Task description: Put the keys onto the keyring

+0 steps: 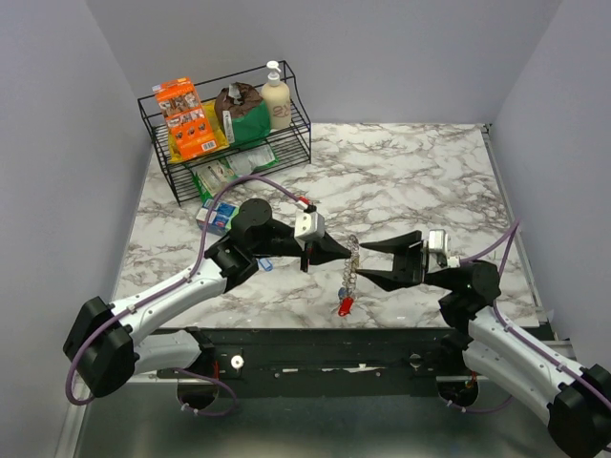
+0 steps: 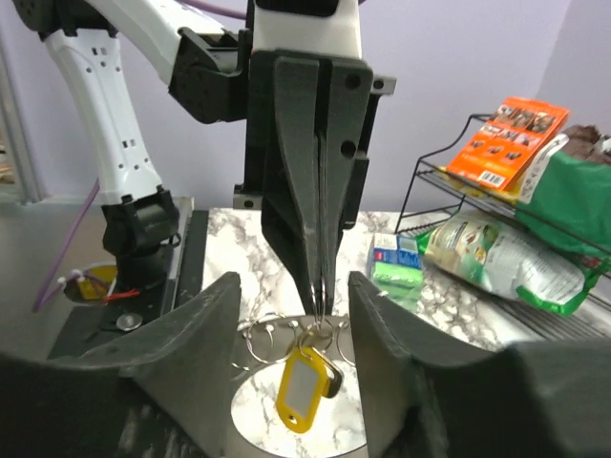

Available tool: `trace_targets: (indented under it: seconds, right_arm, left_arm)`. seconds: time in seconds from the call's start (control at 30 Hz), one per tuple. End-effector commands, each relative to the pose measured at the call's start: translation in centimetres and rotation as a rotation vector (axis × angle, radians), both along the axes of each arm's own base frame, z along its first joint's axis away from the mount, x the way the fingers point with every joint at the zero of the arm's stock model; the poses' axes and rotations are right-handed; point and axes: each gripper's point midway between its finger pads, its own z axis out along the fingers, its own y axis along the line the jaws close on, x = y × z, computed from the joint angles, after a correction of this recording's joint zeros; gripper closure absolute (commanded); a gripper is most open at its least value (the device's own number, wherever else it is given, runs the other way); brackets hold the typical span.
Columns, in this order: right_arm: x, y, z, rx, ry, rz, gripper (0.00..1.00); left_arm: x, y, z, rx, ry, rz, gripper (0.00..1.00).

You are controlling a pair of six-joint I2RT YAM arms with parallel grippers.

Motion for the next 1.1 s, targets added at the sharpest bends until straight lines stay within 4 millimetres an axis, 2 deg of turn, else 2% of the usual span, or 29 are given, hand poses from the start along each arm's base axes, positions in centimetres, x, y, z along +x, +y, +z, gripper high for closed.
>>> trace_targets:
  seconds: [0.0,0.07,0.1,0.17,0.27,0.3,0.4,0.47,0.5,0.53,0.57,0.6,0.63,0.73,0.9,1.07]
  right_arm:
    - [0.4,-0.5,0.5,0.040,-0.003,-0.053,0.26]
    - [0.7,-1.0,0.0,0.062,0.023,-0.085,0.15]
    - [1.1,-1.4,0.5,0.098,0.019,-0.124,0.06]
    - [1.2,-2.2,0.8,0.138,0.021,-0.162,0.01]
    - [1.9,-3.1,1.2,0.175,0.049,-0.231,0.00]
    - [2.8,-3.2,0.7,0.160,0.107,-0.267,0.00]
    - [3.8,-3.1,0.2,0.118,0.186,-0.304,0.00]
    - [4.2,-2.9,-0.3,0.091,0.226,-0.306,0.00]
    - [4.5,-2.7,-1.2,0.059,0.263,-0.309,0.00]
    - [4.7,-2.6,-0.8,0.047,0.262,-0.313,0.00]
    - [5.0,-2.6,-1.1,0.030,0.282,-0.324,0.00]
    - [5.5,-2.6,-2.2,-0.004,0.331,-0.344,0.00]
    - [5.8,-2.6,-2.1,-0.007,0.340,-0.352,0.00]
    - [6.5,-2.8,-2.8,-0.018,0.379,-0.390,0.00]
    - [7.4,-3.1,-3.9,-0.041,0.426,-0.437,0.00]
    - [8.1,-2.8,-5.4,-0.080,0.481,-0.446,0.00]
  left_arm:
    - [1.2,0.8,1.6,0.004,-0.084,0.102,1.00]
    - [1.6,1.3,1.5,0.024,-0.094,0.139,1.00]
    - [1.6,1.5,1.6,0.027,-0.102,0.143,1.00]
    - [1.6,2.0,1.7,0.035,-0.108,0.159,1.00]
    - [1.7,2.7,1.9,0.037,-0.114,0.175,1.00]
    - [2.0,2.9,1.9,0.040,-0.112,0.185,1.00]
    - [2.4,3.3,2.1,0.042,-0.094,0.204,1.00]
    - [2.9,3.6,2.1,0.051,-0.077,0.216,1.00]
    - [3.1,3.7,2.0,0.057,-0.068,0.215,1.00]
    - [3.6,3.9,1.6,0.080,-0.046,0.228,1.00]
    - [3.9,4.0,2.0,0.082,-0.043,0.234,1.00]
    - [4.3,4.2,1.9,0.095,-0.039,0.242,1.00]
    - [4.6,4.4,1.4,0.121,-0.017,0.252,1.00]
    - [6.6,5.7,1.2,0.165,0.030,0.328,1.00]
    - [10.5,9.0,2.2,0.170,0.045,0.489,1.00]
    - [12.5,11.8,3.4,0.173,0.024,0.624,1.00]
